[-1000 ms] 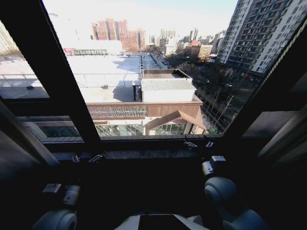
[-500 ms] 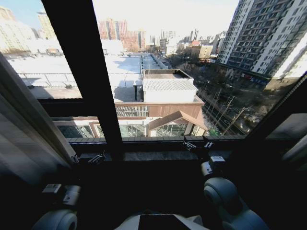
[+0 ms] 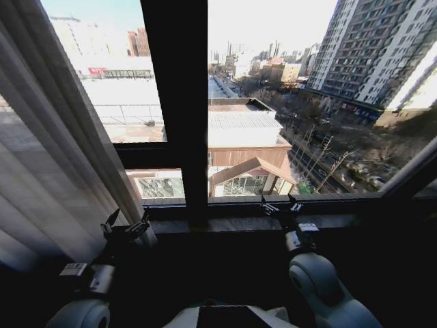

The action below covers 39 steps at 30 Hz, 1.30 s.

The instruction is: Open the curtains by pulling them apart, changing their state from closed to fully open.

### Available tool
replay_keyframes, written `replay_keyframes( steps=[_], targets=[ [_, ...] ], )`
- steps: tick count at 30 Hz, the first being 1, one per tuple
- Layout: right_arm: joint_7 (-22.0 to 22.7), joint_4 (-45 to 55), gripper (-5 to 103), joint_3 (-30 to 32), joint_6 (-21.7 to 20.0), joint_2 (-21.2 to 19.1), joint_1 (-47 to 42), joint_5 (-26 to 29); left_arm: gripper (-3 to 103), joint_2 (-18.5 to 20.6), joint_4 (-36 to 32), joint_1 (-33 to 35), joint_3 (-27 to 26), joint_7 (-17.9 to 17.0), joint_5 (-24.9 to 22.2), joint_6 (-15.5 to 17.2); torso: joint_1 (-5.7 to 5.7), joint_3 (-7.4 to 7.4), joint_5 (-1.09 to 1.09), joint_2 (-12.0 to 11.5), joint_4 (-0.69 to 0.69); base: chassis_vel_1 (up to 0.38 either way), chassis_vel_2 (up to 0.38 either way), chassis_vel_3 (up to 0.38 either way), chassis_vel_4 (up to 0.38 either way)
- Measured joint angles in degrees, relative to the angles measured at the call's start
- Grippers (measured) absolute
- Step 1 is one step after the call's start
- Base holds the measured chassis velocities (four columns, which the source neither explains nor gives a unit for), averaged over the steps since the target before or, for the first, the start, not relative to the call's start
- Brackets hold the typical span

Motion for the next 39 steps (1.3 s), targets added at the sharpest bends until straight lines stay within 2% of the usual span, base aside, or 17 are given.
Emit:
replay_keyframes(
  steps=[6,11,15,16,20,22,24,28,35,39],
  targets=[
    [0.1,-0.6,100,-0.1,0.6,0.0,0.9,0.3,100,0.2,0.0,-0.2,0.2,-0.1,1.5,-0.9,0.0,-0.01,-0.03,0.0,0.02,0.298,0.282,-0.256,-0.279],
    [0.7,-0.9,100,0.2,0.6,-0.4,1.4,1.0,100,0.5,0.0,-0.4,0.4,-0.1,2.3,-1.6,0.0,-0.01,-0.04,0.0,0.01,0.06,0.05,-0.077,-0.093],
    [0.8,-0.9,100,0.3,0.6,-0.6,1.4,1.2,100,3.3,1.8,-2.5,0.6,-0.1,2.0,-1.5,0.0,0.01,0.07,0.0,0.0,-0.02,-0.015,0.023,0.032],
    [0.8,-0.9,100,0.3,0.6,-0.6,1.4,1.2,100,3.3,1.8,-2.5,0.6,-0.1,2.0,-1.5,0.0,0.01,0.07,0.0,0.0,-0.041,-0.03,0.053,0.065],
    [0.8,-0.8,100,-0.2,0.6,-0.5,0.8,0.9,100,8.3,5.1,-7.0,1.6,-1.4,0.3,-1.0,-0.01,0.0,0.02,0.0,0.0,-0.018,-0.028,0.023,0.036],
    [0.8,-0.7,100,-0.3,0.6,-0.5,0.6,0.9,100,9.0,5.7,-7.7,1.7,-1.8,-0.1,-1.0,-0.01,0.0,0.02,0.0,0.0,0.0,0.0,0.0,0.0],
    [0.8,-0.7,100,-0.3,0.6,-0.3,0.1,0.7,100,11.9,8.1,-10.7,1.8,-3.2,-1.7,-0.9,0.0,0.0,-0.07,0.0,0.01,0.0,0.0,0.0,0.0],
    [0.8,-0.9,100,-0.4,0.6,0.3,-0.1,0.1,100,15.2,11.2,-14.6,2.8,-3.8,-3.7,-0.9,0.0,0.0,-0.03,0.0,0.01,0.0,0.0,0.0,0.0],
    [0.8,-1.0,100,-0.7,0.6,0.8,0.2,-0.3,100,17.7,14.8,-19.6,7.0,-4.9,-4.5,-0.8,0.0,0.0,0.01,0.0,0.0,0.0,0.0,0.0,0.0],
    [1.2,-1.7,100,-0.7,0.6,0.7,1.2,-0.3,100,17.7,16.4,-22.1,9.8,-8.7,-4.5,0.0,0.0,0.0,-0.01,0.0,0.01,0.0,0.0,0.0,0.0]
  ],
)
